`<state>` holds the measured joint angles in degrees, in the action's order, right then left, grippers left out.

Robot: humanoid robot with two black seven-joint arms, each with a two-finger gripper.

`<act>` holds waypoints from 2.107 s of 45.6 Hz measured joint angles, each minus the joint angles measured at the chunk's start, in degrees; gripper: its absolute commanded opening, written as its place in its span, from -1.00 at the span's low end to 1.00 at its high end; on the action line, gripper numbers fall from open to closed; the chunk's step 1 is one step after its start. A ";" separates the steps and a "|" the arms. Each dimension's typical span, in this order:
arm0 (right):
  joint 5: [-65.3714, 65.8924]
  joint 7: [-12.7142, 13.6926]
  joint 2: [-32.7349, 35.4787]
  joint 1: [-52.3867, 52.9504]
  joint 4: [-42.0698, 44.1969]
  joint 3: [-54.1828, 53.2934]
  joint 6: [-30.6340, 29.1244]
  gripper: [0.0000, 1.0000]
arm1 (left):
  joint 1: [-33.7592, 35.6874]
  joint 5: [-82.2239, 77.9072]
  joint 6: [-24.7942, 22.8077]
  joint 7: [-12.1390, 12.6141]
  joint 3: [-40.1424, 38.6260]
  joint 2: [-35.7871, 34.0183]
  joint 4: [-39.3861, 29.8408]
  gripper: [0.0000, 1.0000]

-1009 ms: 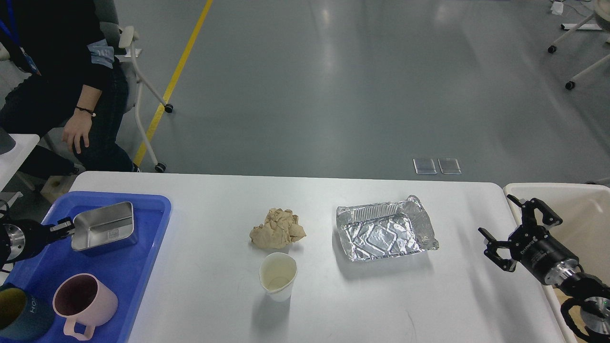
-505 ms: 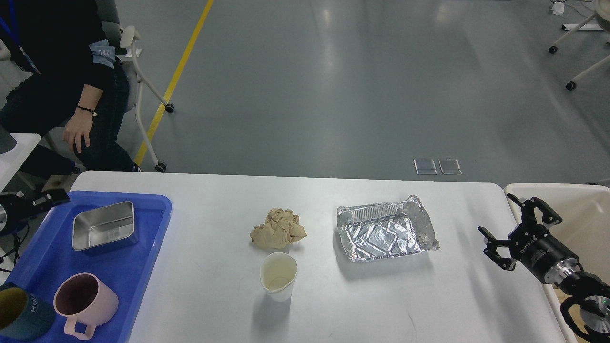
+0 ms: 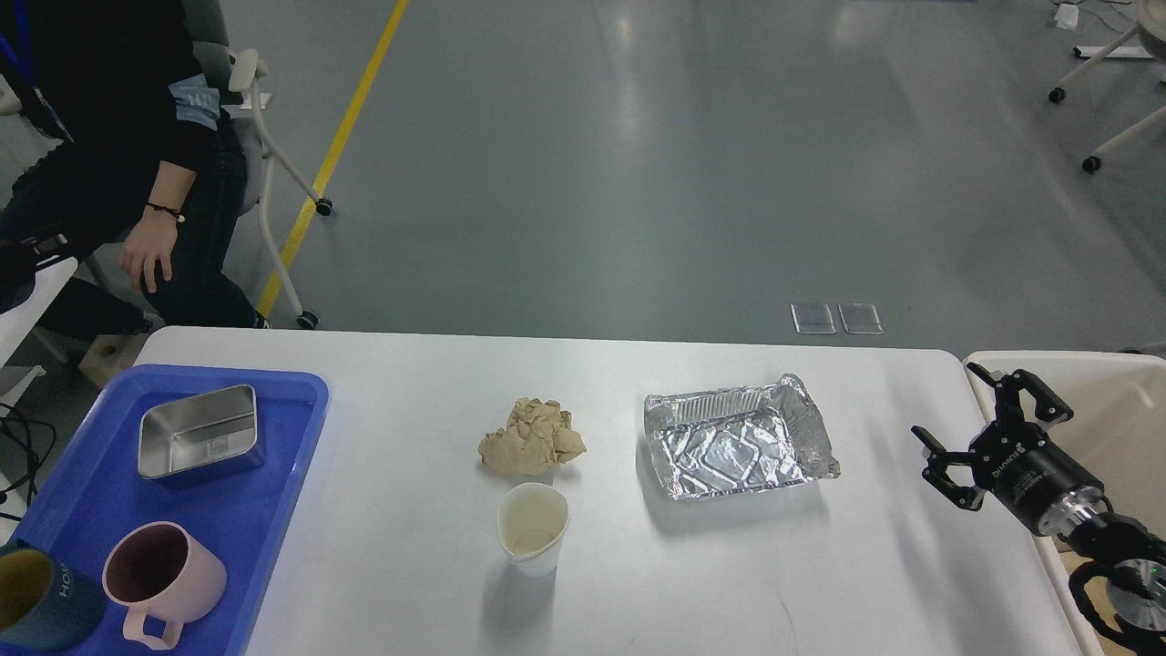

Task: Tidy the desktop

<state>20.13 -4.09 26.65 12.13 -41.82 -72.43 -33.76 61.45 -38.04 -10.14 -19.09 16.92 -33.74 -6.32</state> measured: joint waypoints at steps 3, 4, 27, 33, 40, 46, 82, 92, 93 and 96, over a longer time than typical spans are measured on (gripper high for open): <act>0.00 0.04 0.00 0.00 -0.05 0.00 0.01 1.00 | -0.18 0.11 2.39 -0.56 -0.07 0.60 0.00 0.96; 0.00 0.04 0.00 0.01 -0.07 0.00 0.01 1.00 | -0.21 0.12 2.84 -0.89 -0.07 0.83 0.00 0.96; 0.01 0.14 0.45 0.02 -0.12 0.10 0.01 1.00 | -0.24 24.52 3.34 -21.33 -21.18 8.43 -0.41 0.96; 0.04 0.14 0.35 0.15 -0.11 0.09 0.01 1.00 | -2.24 28.00 3.28 -21.13 -35.00 11.96 -0.57 0.96; 0.04 0.14 0.10 0.31 -0.11 0.10 0.01 1.00 | -4.78 28.52 3.29 -20.74 -46.83 16.68 -0.61 0.96; 0.03 0.14 0.06 0.32 -0.11 0.10 0.01 1.00 | -7.23 28.86 2.20 -19.93 -50.47 21.59 -0.73 0.96; -0.17 0.14 0.06 0.34 -0.38 -0.45 -0.25 1.00 | -17.49 30.74 -16.26 -19.22 -66.27 36.39 -5.28 0.96; -0.18 0.14 -0.07 0.45 -0.42 -0.43 -0.26 1.00 | -21.36 30.94 -16.32 -19.64 -67.01 35.74 -10.09 0.96; -0.18 0.14 -0.08 0.47 -0.43 -0.40 -0.26 1.00 | -21.86 30.95 -16.37 -19.56 -66.87 35.25 -10.99 0.96; -0.18 0.14 -0.10 0.50 -0.44 -0.26 -0.26 1.00 | -23.45 31.12 -16.45 -19.22 -65.96 33.19 -13.91 0.96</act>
<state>19.95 -3.95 26.56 12.63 -42.26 -72.69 -34.02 38.00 -6.92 -26.59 -38.30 -49.05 -0.56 -20.24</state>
